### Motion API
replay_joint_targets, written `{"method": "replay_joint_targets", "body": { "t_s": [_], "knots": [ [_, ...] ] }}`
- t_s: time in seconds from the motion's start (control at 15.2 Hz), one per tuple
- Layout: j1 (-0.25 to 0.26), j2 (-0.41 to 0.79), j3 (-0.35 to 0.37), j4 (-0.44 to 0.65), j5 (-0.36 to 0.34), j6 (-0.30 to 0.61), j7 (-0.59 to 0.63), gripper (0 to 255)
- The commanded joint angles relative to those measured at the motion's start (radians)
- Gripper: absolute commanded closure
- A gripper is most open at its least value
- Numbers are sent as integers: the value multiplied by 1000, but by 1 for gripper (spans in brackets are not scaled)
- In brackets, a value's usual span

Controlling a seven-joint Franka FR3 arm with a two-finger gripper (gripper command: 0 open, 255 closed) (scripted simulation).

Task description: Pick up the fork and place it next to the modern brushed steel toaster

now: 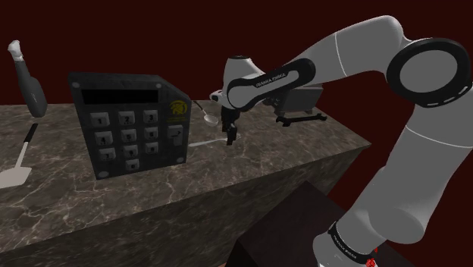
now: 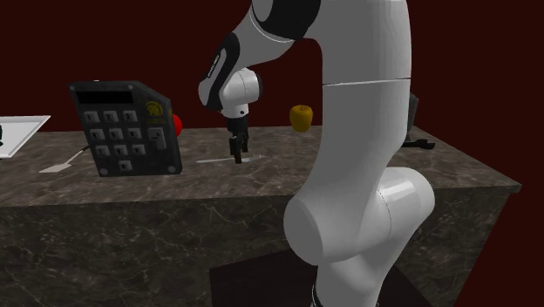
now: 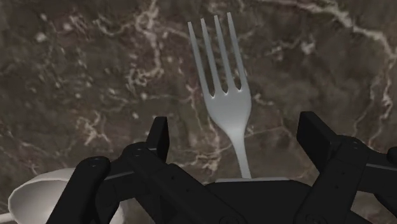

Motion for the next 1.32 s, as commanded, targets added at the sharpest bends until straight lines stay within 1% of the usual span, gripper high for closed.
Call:
{"method": "replay_joint_targets", "body": {
  "t_s": [0.0,0.4,0.46,1.06,1.25],
  "knots": [
    [0,6,0,-4,-1,11,1,0],
    [0,6,0,-4,-1,11,1,0],
    [0,6,0,-4,-1,11,1,255],
    [0,6,0,-4,-1,11,1,255],
    [-1,-16,1,10,2,-25,-3,255]
  ]
}}
